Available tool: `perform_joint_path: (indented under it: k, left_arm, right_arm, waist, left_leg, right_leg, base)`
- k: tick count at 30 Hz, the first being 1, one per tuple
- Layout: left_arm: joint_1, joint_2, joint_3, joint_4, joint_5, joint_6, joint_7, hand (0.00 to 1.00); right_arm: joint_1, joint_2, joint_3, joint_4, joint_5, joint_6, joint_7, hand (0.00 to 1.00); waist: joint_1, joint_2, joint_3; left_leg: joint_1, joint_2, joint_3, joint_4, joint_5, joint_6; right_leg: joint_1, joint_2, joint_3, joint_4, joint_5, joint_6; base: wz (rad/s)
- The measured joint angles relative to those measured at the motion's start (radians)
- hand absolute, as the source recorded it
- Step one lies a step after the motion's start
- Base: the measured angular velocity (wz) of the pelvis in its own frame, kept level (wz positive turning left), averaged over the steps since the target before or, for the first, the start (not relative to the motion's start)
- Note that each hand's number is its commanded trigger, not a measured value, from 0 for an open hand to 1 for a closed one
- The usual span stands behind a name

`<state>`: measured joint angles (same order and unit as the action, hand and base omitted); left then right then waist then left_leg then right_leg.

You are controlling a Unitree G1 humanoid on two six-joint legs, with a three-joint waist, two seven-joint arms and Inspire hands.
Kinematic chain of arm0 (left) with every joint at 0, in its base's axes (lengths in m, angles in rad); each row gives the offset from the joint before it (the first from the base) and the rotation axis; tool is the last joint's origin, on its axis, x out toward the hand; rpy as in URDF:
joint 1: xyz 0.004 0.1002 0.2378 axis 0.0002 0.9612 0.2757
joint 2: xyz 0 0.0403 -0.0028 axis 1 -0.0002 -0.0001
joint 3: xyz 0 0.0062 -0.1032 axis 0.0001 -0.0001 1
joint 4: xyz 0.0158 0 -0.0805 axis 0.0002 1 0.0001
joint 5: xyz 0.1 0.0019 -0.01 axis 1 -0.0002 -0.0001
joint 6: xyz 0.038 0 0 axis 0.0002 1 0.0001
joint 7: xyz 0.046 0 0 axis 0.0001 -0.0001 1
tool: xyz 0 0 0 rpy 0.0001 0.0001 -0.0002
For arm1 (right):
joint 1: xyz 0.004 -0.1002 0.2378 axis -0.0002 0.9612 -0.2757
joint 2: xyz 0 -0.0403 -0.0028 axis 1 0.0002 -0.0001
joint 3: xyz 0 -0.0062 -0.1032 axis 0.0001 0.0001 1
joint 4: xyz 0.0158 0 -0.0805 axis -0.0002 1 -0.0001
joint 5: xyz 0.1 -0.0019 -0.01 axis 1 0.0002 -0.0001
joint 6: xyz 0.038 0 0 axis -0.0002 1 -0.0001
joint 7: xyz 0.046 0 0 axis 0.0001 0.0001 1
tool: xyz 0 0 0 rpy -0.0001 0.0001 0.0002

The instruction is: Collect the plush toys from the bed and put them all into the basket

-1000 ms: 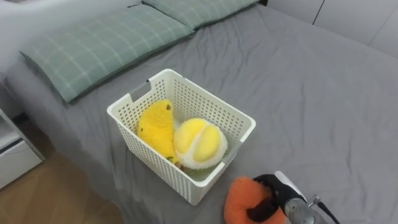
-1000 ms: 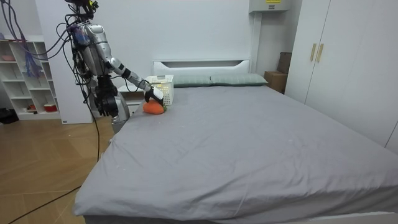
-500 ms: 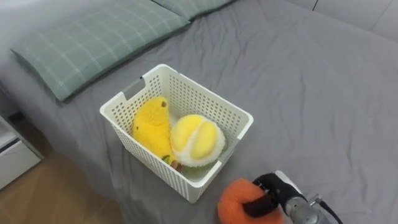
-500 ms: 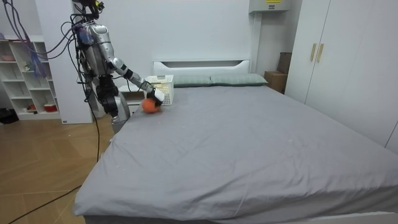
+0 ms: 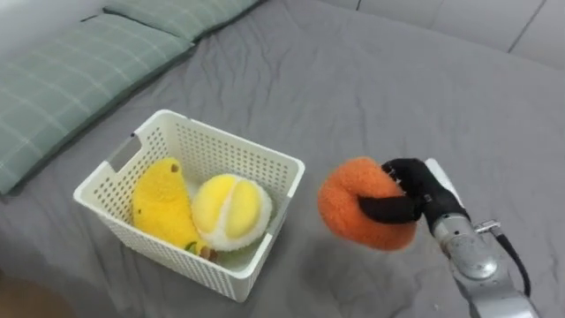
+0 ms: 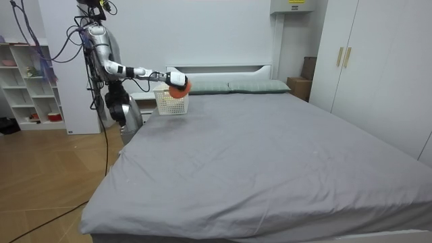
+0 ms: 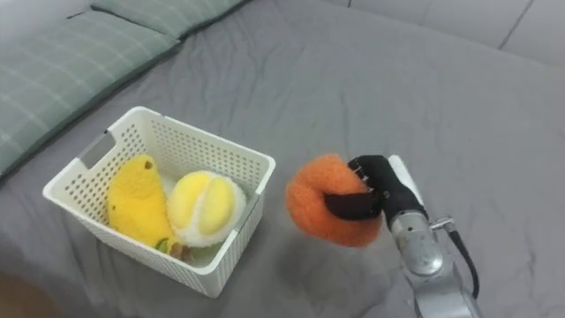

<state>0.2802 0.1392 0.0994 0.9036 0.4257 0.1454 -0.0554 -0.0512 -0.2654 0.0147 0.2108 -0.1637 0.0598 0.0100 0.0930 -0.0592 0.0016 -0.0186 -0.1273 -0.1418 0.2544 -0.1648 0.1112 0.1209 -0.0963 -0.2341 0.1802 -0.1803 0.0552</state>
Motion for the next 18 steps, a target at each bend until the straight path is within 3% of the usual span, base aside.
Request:
perform_joint_path:
  k: [5,10,18]
  left_arm:
    - [-0.018,-0.001,0.015,-0.035,-0.001,0.000,0.004,0.00]
    - [-0.056,0.001,0.015,-0.038,-0.002,-0.003,0.005,0.00]
    - [-0.044,0.004,0.017,-0.022,-0.022,-0.004,0.005,0.00]
  right_arm:
    - [0.000,-0.011,-0.047,-0.095,-0.004,0.006,-0.013,1.00]
    - [-0.009,-0.035,-0.061,-0.187,0.006,0.008,-0.021,1.00]
    - [-0.096,-0.039,-0.079,-0.220,0.020,0.013,-0.031,1.00]
  waist:
    - [-0.029,-0.003,-0.0015]
    - [-0.031,0.002,0.0004]
    - [-0.027,0.007,0.0028]
  left_leg:
    - [0.031,0.013,0.049,-0.031,-0.001,0.001]
    - [0.053,0.024,0.083,-0.052,-0.003,0.000]
    - [0.065,0.030,0.090,-0.056,-0.008,-0.002]
  right_leg:
    - [-0.005,0.004,0.043,0.005,0.001,-0.001]
    - [-0.006,0.011,0.070,0.005,0.002,-0.003]
    - [-0.003,0.014,0.064,0.005,0.002,-0.003]
  base:
    - [-0.32]
    - [-0.22]
    - [-0.05]
